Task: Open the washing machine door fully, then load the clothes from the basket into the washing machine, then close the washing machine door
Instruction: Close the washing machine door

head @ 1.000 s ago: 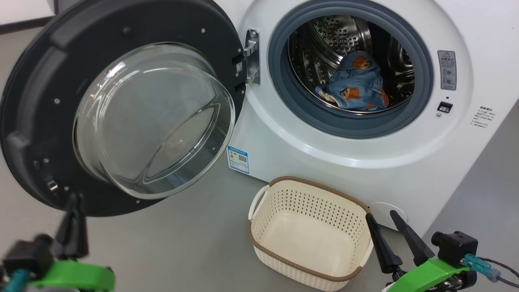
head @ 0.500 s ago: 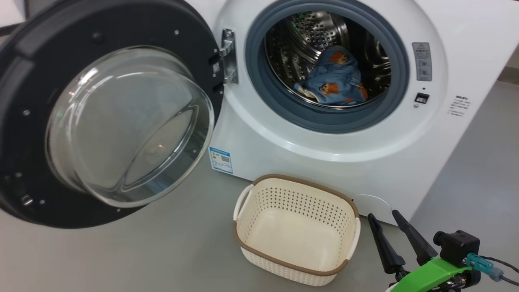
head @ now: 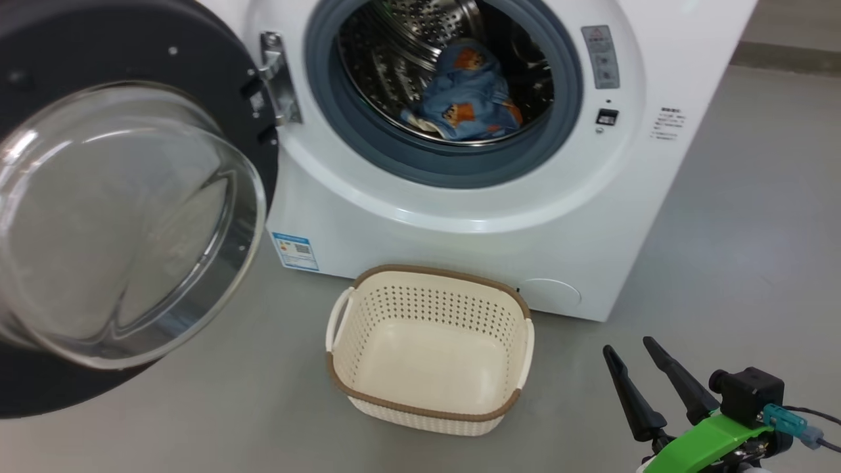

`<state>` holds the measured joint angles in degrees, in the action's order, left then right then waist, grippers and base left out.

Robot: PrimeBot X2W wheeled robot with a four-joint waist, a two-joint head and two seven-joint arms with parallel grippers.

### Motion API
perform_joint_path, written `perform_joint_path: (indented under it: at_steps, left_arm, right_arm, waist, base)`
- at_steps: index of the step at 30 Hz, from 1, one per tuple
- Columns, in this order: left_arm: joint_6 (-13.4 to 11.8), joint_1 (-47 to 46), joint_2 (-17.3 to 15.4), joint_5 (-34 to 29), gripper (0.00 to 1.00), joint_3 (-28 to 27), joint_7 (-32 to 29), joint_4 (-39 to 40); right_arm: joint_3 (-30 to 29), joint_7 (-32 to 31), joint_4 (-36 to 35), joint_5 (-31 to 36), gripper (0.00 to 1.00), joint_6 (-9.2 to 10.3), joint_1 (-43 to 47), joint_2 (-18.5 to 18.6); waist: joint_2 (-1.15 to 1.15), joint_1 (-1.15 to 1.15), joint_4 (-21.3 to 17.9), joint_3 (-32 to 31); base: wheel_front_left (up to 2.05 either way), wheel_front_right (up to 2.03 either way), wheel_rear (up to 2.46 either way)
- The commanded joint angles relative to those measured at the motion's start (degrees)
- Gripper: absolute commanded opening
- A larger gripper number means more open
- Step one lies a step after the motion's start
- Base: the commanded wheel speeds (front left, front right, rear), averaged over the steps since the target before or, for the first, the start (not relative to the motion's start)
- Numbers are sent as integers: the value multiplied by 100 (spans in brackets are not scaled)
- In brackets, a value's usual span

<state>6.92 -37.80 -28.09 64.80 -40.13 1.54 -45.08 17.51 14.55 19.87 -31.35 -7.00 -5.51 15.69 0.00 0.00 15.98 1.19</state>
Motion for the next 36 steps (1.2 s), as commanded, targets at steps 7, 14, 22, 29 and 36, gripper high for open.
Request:
perform_joint_path:
  at_steps: [7,14,22,29,36]
  left_arm:
    - [55,-201,-570,271,0,-178,-135,-669]
    - [56,-72,-772,505,0,-244,-307,-1141]
    - [56,-102,-837,618,0,-211,-508,-1574]
    - [57,-27,-726,588,0,215,-1540,-1737]
    - [57,101,-586,666,0,533,-2734,-1644]
  right_arm:
    - [228,45,-167,28,100,-48,-352,181]
    - [197,45,-183,37,100,-48,-394,259]
    - [178,45,-173,37,100,-48,-381,257]
    - [162,45,-163,45,100,-48,-359,266]
    - [109,45,-132,28,100,-48,-258,203]
  waist:
    - [0,0,-390,316]
    - [0,0,-584,453]
    - [0,0,-641,464]
    - [0,0,-596,429]
    - [0,0,-424,273]
  base:
    - [0,0,0]
    - [0,0,0]
    - [0,0,0]
    - [0,0,0]
    - [0,0,0]
